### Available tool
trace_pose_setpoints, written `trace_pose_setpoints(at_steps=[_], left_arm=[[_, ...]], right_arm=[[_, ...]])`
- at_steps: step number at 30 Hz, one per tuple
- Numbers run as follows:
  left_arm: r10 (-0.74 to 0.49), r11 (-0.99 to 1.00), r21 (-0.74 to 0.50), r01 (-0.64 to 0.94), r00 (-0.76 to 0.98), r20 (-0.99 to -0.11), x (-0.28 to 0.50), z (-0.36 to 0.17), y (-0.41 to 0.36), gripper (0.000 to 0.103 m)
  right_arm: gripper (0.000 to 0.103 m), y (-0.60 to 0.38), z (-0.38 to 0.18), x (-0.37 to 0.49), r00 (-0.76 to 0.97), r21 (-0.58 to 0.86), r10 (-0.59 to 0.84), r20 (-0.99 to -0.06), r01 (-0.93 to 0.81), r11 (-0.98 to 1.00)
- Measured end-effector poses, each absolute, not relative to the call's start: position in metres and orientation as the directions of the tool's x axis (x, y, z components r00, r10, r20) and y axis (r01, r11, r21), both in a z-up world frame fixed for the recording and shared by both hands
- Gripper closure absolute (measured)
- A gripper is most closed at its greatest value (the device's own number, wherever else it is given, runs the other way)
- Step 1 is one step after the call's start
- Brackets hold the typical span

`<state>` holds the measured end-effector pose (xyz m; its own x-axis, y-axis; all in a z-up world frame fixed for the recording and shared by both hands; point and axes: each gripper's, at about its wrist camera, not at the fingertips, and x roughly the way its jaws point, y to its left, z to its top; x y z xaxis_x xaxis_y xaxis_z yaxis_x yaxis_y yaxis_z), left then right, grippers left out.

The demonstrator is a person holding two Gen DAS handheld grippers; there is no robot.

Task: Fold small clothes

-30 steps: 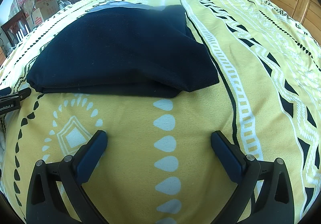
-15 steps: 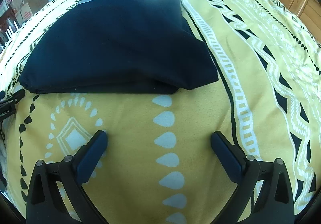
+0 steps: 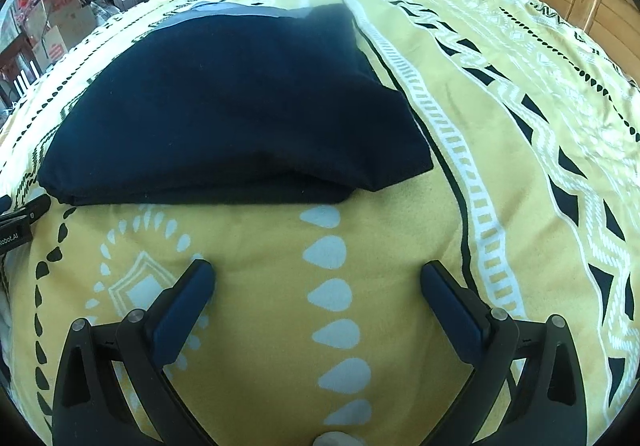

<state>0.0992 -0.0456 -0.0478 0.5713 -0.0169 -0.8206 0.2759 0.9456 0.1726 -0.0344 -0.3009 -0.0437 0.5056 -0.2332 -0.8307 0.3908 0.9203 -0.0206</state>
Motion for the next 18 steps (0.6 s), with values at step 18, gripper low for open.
trace_pose_setpoints(at_steps=[18], left_arm=[[-0.012,0.944,0.181,0.277,0.577,-0.817,0.1005,-0.0473,-0.0450,0.000]], right_arm=[[0.000,-0.3067,-0.0458,-0.0361,0.543,0.005,-0.227,-0.808,0.393,0.920]])
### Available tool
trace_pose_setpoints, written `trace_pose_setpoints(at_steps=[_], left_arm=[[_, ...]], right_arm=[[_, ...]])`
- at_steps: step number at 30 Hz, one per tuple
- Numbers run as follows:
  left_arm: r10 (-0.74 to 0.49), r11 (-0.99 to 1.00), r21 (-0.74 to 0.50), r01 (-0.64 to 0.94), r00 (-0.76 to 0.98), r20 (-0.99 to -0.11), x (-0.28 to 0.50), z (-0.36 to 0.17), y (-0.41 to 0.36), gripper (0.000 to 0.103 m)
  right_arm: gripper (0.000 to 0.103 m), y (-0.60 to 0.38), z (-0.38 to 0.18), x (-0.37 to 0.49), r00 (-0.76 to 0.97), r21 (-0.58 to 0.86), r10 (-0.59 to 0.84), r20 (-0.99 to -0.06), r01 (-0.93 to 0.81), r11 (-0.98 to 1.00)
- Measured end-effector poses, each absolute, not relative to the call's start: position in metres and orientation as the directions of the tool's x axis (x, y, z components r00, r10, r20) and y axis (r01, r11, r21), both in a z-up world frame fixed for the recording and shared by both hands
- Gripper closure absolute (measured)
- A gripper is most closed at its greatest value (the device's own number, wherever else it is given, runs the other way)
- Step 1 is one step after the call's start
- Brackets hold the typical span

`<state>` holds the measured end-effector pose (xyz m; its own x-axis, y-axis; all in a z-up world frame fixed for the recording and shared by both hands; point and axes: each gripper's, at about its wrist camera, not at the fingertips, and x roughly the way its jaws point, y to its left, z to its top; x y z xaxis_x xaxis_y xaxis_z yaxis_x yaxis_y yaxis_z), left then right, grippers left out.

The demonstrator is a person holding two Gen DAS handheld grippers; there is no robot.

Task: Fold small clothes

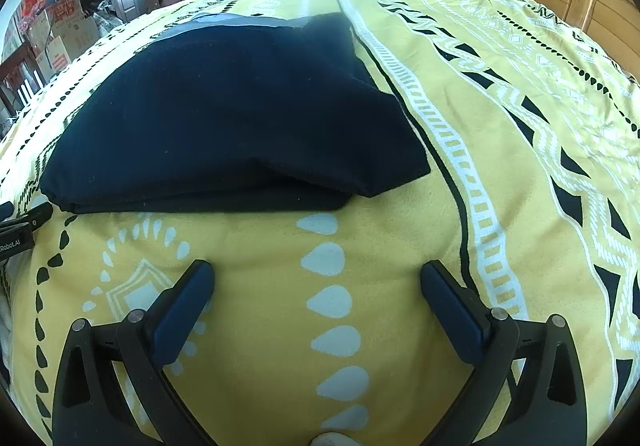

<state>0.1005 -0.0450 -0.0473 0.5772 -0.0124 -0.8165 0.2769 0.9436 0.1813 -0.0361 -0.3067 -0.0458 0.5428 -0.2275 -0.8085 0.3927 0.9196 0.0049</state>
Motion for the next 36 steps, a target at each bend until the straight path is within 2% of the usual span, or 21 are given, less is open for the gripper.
trace_pose_setpoints(at_steps=[16,20,24,36], left_arm=[[-0.021,0.946,0.169,0.278,0.572,-0.820,0.101,-0.048,-0.047,0.000],[-0.059,0.951,0.123,0.283,0.556,-0.829,0.103,-0.047,-0.042,0.000],[-0.166,0.953,-0.001,0.303,0.522,-0.837,0.109,-0.046,-0.025,0.000],[-0.120,0.952,0.053,0.300,0.529,-0.840,0.107,-0.048,-0.034,0.000]], right_arm=[[0.000,-0.306,-0.047,-0.034,0.540,0.002,-0.229,-0.810,0.393,0.920],[0.000,-0.305,-0.047,-0.034,0.540,0.002,-0.229,-0.810,0.393,0.920],[0.000,-0.307,-0.047,-0.033,0.541,0.006,-0.225,-0.810,0.392,0.920],[0.000,-0.307,-0.047,-0.033,0.540,0.006,-0.225,-0.811,0.392,0.920]])
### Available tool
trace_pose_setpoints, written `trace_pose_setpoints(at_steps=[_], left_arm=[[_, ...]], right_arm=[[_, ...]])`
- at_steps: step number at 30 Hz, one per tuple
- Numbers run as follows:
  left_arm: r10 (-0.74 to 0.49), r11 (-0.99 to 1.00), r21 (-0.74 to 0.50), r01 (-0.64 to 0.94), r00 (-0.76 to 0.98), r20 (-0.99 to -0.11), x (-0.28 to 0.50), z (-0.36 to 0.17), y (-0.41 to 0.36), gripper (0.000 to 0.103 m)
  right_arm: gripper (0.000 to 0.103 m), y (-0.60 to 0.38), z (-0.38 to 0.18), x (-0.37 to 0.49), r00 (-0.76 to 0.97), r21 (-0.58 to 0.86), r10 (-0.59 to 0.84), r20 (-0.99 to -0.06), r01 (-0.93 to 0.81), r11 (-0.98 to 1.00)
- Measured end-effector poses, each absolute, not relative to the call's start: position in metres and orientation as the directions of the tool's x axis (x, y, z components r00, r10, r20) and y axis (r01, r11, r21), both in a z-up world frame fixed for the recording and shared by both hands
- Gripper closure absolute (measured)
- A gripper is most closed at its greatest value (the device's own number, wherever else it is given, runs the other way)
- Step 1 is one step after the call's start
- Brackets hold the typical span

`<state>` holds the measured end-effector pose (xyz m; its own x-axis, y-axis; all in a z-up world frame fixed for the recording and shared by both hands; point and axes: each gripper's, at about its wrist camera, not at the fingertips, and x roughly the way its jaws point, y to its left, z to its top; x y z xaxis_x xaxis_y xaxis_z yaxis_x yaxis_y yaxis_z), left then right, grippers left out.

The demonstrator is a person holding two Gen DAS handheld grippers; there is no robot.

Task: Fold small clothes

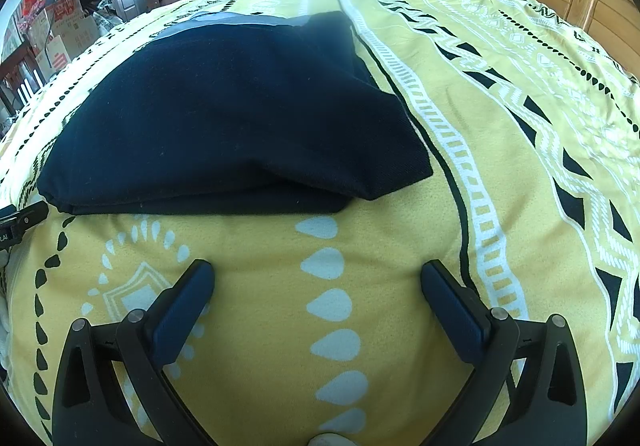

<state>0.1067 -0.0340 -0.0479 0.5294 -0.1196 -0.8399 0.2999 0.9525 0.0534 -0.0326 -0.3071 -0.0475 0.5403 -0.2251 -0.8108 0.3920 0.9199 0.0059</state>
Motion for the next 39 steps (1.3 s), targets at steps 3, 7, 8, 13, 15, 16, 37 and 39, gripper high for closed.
trace_pose_setpoints(at_steps=[3,7,8,13,15,16,37,39], left_arm=[[-0.115,0.952,0.059,0.300,0.529,-0.841,0.1106,-0.0490,-0.0365,0.000],[-0.091,0.951,0.085,0.297,0.532,-0.842,0.1067,-0.0472,-0.0395,0.000],[-0.088,0.951,0.088,0.298,0.533,-0.842,0.1048,-0.0469,-0.0391,0.000],[-0.088,0.950,0.085,0.301,0.516,-0.852,0.1089,-0.0479,-0.0384,0.000],[-0.087,0.951,0.083,0.299,0.514,-0.854,0.1105,-0.0477,-0.0383,0.000],[-0.089,0.950,0.081,0.300,0.514,-0.853,0.1111,-0.0477,-0.0385,0.000],[-0.118,0.950,0.056,0.308,0.520,-0.846,0.1128,-0.0485,-0.0359,0.000],[-0.117,0.950,0.057,0.307,0.520,-0.846,0.1129,-0.0485,-0.0360,0.000]], right_arm=[[0.000,-0.3072,-0.0474,-0.0327,0.540,0.006,-0.225,-0.811,0.392,0.920],[0.000,-0.3075,-0.0473,-0.0325,0.541,0.008,-0.223,-0.811,0.392,0.920],[0.000,-0.3077,-0.0473,-0.0323,0.542,0.009,-0.223,-0.810,0.392,0.920],[0.000,-0.3083,-0.0473,-0.0314,0.543,0.011,-0.221,-0.810,0.391,0.920],[0.000,-0.3084,-0.0473,-0.0312,0.543,0.011,-0.221,-0.810,0.391,0.920],[0.000,-0.3083,-0.0474,-0.0312,0.543,0.011,-0.221,-0.810,0.391,0.920],[0.000,-0.3069,-0.0470,-0.0301,0.540,0.005,-0.224,-0.811,0.391,0.921],[0.000,-0.3070,-0.0470,-0.0302,0.540,0.006,-0.224,-0.811,0.391,0.920]])
